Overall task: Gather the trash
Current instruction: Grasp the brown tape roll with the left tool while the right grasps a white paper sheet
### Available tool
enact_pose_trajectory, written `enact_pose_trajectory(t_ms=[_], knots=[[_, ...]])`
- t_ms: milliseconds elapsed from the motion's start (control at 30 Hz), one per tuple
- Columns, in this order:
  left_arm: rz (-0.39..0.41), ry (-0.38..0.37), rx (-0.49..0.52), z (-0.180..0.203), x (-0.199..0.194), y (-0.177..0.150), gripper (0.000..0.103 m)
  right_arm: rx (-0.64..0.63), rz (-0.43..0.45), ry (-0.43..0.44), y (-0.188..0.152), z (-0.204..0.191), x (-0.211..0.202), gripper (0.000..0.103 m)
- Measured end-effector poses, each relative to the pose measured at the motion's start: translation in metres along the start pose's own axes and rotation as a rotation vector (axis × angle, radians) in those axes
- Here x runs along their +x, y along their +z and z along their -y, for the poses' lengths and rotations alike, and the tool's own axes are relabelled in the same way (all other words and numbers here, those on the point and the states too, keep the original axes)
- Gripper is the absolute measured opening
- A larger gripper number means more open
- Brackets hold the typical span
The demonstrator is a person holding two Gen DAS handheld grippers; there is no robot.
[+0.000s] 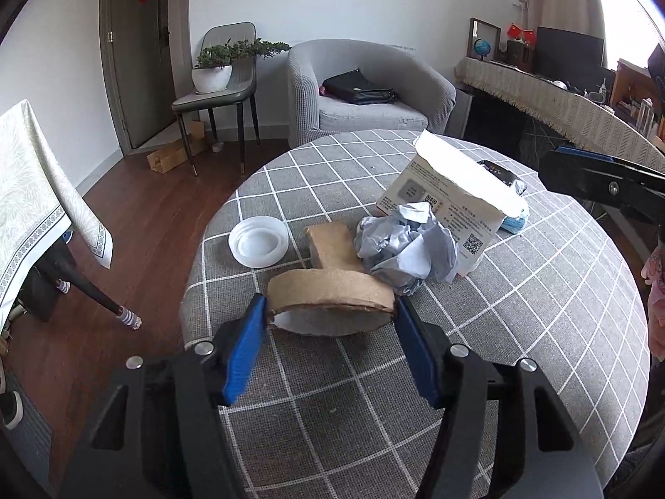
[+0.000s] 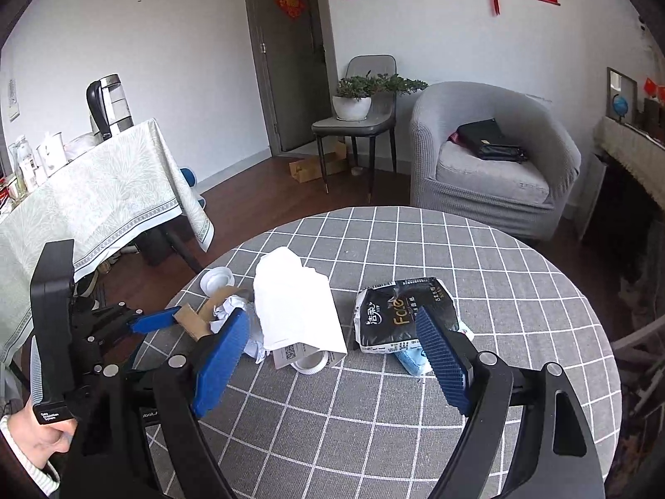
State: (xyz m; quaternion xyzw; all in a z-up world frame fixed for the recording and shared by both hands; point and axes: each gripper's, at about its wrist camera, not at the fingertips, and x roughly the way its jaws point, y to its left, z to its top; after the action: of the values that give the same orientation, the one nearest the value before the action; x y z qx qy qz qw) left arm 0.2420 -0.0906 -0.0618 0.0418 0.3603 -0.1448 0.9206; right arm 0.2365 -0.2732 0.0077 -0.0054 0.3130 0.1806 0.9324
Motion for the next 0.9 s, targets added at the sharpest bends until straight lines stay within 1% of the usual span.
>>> enact_pose_trajectory(t_ms=[133,300,333,367,400,467,633,733,900], knots=[[0.015,-0.007,-0.01,-0.005,-0.009,-0.001,0.065,-0.049,-0.01,0.009,-0.001,-0.013,0.004,0.083],[0.03,-0.019,-0.018,-0.006,-0.02,-0.004,0.065,-0.117,-0.057,-0.012,-0.006,-0.028,0.021,0.083],[0.032,-0.019,-0.017,-0.007,-0.022,-0.005,0.065,-0.126,-0.063,-0.017,-0.007,-0.029,0.024,0.079],[0.034,-0.021,-0.017,-0.007,-0.023,-0.005,0.065,-0.131,-0.072,-0.018,-0.008,-0.031,0.027,0.073],[0.036,-0.025,-0.018,-0.007,-0.025,-0.006,0.065,-0.131,-0.079,-0.022,-0.008,-0.03,0.03,0.071],[0.037,-0.028,-0.018,-0.007,-0.026,-0.005,0.065,-0.129,-0.092,-0.028,-0.009,-0.03,0.036,0.063],[0.037,-0.031,-0.006,-0.01,-0.03,-0.008,0.065,-0.123,-0.116,-0.033,-0.01,-0.031,0.049,0.053],[0.043,-0.042,-0.014,-0.015,-0.034,-0.01,0.065,-0.105,-0.116,-0.035,-0.008,-0.032,0.055,0.051],[0.065,-0.059,-0.021,-0.024,-0.044,-0.012,0.065,-0.07,-0.116,-0.059,-0.003,-0.029,0.066,0.041]])
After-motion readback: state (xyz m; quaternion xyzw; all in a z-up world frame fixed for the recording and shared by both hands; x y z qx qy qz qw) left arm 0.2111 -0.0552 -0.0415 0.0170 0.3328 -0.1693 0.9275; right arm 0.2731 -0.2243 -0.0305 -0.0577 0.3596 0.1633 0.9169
